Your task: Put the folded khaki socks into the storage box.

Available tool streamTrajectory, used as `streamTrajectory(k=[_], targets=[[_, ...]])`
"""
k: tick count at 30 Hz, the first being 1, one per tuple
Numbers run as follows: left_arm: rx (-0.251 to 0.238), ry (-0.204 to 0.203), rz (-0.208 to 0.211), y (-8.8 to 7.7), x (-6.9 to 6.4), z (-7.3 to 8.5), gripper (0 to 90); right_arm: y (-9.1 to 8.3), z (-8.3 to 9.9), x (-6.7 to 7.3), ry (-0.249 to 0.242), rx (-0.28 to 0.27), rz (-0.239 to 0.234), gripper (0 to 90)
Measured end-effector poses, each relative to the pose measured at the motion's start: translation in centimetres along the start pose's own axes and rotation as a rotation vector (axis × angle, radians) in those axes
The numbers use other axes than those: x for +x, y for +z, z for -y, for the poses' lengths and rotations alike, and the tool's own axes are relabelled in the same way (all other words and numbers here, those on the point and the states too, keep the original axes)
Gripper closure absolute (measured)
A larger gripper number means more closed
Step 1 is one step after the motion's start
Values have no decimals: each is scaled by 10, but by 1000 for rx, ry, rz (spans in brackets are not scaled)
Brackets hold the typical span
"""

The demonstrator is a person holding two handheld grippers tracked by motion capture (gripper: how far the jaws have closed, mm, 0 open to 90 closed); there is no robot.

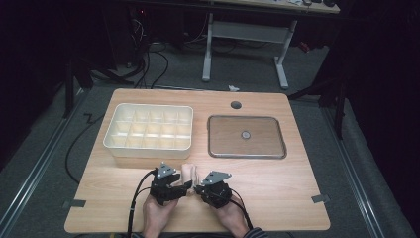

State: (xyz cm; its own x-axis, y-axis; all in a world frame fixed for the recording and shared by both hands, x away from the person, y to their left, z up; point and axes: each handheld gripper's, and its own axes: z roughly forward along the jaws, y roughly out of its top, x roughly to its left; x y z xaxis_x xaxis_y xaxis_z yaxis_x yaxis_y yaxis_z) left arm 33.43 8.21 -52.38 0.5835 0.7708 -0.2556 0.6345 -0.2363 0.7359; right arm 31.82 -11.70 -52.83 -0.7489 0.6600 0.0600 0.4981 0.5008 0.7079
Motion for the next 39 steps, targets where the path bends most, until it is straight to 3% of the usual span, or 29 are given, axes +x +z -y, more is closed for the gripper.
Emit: streamTrajectory(k=[9,16,20,23,30,36,39], targets=[[37,-34,9,9,5,-5,435,0,0,-1,6,-1,6,856],[42,-42,21,7,9,-7,417,-4,2,-5,26,-11,19,687],[22,-50,23,3,11,-8,407,-17,9,-10,48,-40,31,640],[5,-71,28,2,14,-10,397,-26,16,-18,65,-56,57,625],[10,-62,37,-2,13,-26,385,-39,27,-37,120,-83,108,614],[22,-77,14,-1,12,-38,376,-55,40,-54,165,-116,138,596],[42,-58,-14,1,7,-43,370,-63,46,-62,173,-121,159,587]])
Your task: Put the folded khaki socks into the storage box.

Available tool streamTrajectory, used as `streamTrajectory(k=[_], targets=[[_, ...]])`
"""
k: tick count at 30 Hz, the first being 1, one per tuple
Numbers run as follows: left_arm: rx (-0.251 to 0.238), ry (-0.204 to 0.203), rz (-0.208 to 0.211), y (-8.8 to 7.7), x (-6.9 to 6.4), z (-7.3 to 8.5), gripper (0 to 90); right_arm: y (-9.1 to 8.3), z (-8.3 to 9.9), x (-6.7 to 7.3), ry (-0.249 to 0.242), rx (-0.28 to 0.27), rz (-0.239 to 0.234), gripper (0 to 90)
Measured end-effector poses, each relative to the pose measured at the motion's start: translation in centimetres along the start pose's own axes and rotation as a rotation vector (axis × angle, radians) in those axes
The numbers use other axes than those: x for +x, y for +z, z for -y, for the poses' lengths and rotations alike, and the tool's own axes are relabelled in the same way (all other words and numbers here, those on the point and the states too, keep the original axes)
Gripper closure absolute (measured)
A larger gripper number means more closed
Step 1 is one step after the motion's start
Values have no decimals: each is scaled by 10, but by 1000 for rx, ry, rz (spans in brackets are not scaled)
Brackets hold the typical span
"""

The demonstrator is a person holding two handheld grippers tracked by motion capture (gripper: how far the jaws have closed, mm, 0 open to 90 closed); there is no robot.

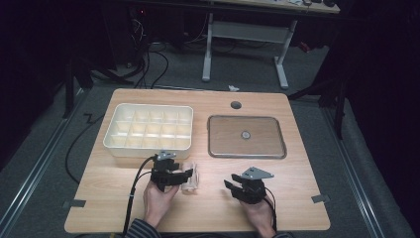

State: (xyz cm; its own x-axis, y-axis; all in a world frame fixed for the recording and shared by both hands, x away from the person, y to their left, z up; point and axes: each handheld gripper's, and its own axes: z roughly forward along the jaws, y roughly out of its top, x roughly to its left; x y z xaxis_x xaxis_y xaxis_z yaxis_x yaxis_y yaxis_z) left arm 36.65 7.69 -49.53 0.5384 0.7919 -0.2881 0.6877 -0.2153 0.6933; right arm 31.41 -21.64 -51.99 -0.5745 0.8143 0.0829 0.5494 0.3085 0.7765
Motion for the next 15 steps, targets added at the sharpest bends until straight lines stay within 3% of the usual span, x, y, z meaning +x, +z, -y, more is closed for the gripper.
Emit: streamTrajectory(k=[6,10,15], targets=[[31,3,-48,9,-1,-4,369,-13,6,-20,21,7,19,598],[34,-4,-67,16,-2,-7,371,-18,11,-34,4,25,69,588],[55,9,-86,23,-6,-4,386,-24,21,-55,31,44,130,578]])
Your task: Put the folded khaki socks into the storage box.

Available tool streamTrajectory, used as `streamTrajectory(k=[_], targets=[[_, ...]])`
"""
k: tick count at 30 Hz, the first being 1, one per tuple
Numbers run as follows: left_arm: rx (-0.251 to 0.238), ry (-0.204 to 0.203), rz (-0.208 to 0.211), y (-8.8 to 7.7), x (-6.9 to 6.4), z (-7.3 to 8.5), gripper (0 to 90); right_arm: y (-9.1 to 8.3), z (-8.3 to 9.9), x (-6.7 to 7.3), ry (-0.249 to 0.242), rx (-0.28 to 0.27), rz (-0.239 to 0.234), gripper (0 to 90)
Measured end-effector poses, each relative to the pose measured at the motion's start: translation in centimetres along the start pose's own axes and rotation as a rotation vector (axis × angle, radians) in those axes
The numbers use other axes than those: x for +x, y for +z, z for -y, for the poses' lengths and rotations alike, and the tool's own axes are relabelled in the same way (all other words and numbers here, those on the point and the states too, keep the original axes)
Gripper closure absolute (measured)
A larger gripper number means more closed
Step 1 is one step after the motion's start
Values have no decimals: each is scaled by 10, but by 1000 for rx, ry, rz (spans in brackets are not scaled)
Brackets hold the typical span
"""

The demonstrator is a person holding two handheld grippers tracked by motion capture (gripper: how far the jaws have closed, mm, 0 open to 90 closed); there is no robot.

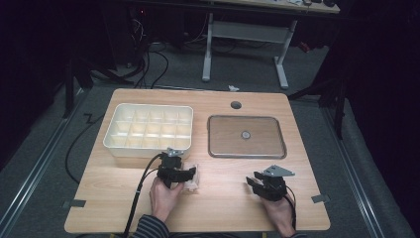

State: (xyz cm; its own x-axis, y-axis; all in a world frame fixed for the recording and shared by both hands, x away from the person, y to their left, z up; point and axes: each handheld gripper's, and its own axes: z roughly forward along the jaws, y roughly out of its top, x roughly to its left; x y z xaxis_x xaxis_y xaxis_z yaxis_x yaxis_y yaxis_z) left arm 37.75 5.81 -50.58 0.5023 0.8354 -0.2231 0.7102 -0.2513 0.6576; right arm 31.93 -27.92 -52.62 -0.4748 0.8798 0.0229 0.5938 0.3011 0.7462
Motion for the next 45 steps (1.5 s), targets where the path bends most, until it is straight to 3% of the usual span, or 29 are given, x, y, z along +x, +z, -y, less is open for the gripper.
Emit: streamTrajectory(k=[3,6,12,16,21,28,33,45], targets=[[-23,10,3,3,-1,4,444,-2,6,-7,-9,24,49,574],[-22,5,8,8,-1,7,446,-4,9,-10,-15,13,55,564],[-35,-40,53,12,6,12,447,-3,8,-12,-20,18,43,516],[-60,-27,59,13,6,16,464,-3,8,-11,-22,17,41,504],[-61,-13,89,12,5,17,552,-2,7,-12,-19,18,39,488],[-54,0,94,9,2,17,633,-2,7,-11,-27,19,32,463],[-52,-12,111,8,4,17,694,-2,7,-12,-19,20,33,446],[-40,-11,138,3,3,17,722,-1,7,-12,-7,24,44,399]])
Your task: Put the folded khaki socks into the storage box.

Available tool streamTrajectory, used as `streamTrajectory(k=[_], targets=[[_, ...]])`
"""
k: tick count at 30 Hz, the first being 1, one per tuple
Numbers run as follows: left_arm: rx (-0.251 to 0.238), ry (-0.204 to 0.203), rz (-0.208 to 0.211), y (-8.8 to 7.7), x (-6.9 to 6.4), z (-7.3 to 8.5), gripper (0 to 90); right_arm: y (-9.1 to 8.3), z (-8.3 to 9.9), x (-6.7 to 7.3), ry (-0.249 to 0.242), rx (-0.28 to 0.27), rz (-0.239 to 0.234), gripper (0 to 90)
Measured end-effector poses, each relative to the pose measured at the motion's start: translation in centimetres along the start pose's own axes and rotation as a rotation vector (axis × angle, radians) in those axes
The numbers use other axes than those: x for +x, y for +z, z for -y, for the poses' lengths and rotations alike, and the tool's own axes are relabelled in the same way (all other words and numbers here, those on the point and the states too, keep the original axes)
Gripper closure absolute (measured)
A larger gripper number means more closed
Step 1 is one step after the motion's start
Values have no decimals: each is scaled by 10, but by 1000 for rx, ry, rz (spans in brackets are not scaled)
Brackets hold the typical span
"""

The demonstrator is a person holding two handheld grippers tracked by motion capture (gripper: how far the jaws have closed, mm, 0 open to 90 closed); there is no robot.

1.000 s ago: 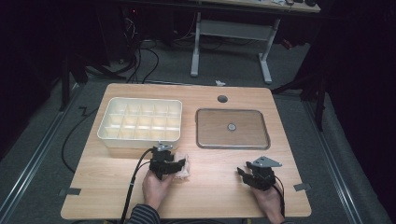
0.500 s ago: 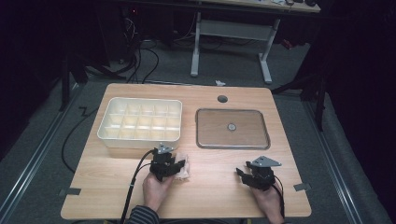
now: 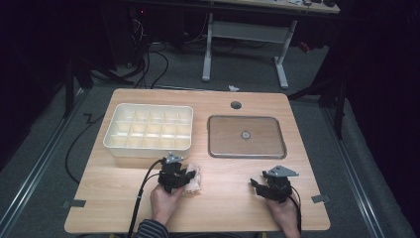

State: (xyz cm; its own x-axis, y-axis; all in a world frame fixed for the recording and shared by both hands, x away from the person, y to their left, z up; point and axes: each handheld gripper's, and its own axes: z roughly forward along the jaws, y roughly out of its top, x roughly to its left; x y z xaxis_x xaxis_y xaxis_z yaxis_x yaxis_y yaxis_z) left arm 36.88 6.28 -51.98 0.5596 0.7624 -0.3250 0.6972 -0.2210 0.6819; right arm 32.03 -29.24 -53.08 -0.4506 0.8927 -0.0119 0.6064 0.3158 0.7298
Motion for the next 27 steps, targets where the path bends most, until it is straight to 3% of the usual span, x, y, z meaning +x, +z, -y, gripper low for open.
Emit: streamTrajectory(k=[5,27], targets=[[-15,3,26,-4,-2,-1,723,0,0,0,-7,0,1,391],[-51,21,43,-23,1,-4,721,1,0,1,-6,2,0,382]])
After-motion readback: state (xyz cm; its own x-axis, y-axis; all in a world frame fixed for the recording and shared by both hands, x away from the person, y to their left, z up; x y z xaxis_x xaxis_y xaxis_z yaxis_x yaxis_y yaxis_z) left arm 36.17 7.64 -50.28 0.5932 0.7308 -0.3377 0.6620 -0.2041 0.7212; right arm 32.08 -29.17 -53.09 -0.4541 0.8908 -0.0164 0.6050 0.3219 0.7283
